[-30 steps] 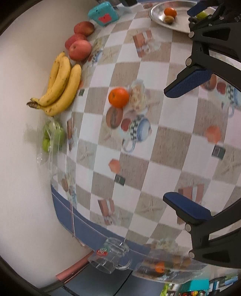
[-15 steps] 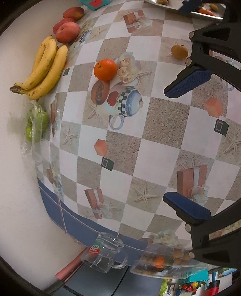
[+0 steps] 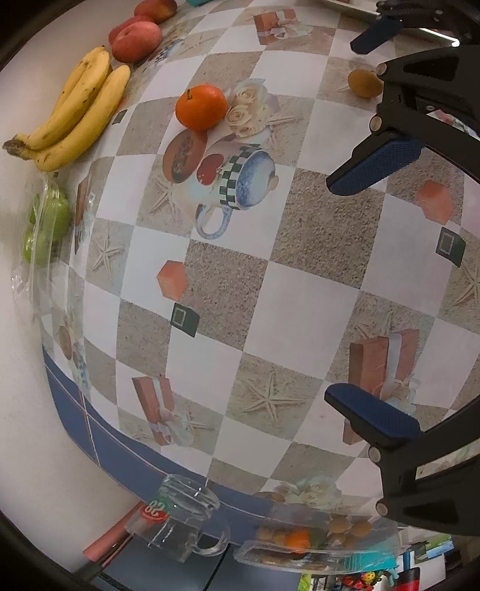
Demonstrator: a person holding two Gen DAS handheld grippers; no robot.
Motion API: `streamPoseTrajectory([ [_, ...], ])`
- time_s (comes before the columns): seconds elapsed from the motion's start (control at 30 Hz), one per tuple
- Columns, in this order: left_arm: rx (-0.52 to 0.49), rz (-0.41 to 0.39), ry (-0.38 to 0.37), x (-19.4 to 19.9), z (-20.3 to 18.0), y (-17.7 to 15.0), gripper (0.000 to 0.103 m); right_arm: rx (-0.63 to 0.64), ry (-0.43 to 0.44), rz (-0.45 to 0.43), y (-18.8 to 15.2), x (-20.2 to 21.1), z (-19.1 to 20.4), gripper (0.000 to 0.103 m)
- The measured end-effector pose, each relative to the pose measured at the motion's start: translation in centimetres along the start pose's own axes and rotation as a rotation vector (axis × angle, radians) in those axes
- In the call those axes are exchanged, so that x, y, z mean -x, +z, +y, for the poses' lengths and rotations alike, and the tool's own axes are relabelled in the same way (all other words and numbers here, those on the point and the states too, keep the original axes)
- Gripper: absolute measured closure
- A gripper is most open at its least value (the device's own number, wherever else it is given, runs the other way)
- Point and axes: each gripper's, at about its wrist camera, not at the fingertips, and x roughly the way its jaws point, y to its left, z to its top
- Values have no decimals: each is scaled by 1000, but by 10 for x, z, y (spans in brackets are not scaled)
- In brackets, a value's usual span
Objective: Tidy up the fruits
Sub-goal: 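Close the right tool on a brown kiwi on the tablecloth, then close the left tool on the last orange while the right tool holds the kiwi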
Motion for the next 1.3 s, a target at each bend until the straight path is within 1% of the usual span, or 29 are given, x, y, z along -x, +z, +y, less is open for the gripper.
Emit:
streamPoseTrajectory([
  [0.03, 1, 0, -1, 0, 0, 0, 0, 10, -4, -2, 1, -1, 2, 21],
  [0.07, 2, 0, -2, -1, 0, 1, 0, 20, -7, -2, 1, -2, 4, 22],
  [0.1, 2, -1, -3, -1, 0, 1, 0, 27, -7, 1, 1, -3, 5, 26],
  [0.13, 3, -1, -4, -1, 0, 1, 0, 30, -8, 0, 1, -3, 7, 32],
  [0.17, 3, -1, -4, -1, 0, 1, 0, 36, -16, -5, 0, -3, 8, 34],
  [0.23, 2, 0, -5, -1, 0, 1, 0, 44, -18, -10, 1, -2, 9, 45],
  [0.27, 2, 0, -5, -1, 0, 1, 0, 43, -16, -12, 1, -1, 9, 48],
  [0.3, 2, -1, -4, -1, 0, 1, 0, 40, -15, -13, 1, -1, 9, 53],
  [0.37, 2, -4, -3, -1, 0, 2, 0, 44, -19, -12, 1, -1, 10, 57],
  [0.43, 3, -7, -3, 0, -1, 2, 0, 41, -24, -13, 1, 0, 10, 63],
  [0.47, 3, -8, -2, 1, -2, 1, 0, 34, -23, -11, 2, 0, 9, 64],
  [0.53, 2, -9, 0, 3, -4, 0, 0, 23, -8, -11, 2, 1, 8, 71],
  [0.6, -1, -11, 1, 4, -5, 0, 0, 21, -3, -10, 2, 1, 8, 72],
  [0.7, -2, -14, 2, 5, -6, -1, 0, 16, 13, -9, 2, 2, 8, 77],
  [1.0, 2, -26, -15, 9, -7, 0, 0, -30, 47, -19, 3, 7, -3, 77],
  [1.3, 3, -52, -46, 14, -16, 4, 0, -83, 47, -46, 6, 18, -22, 77],
])
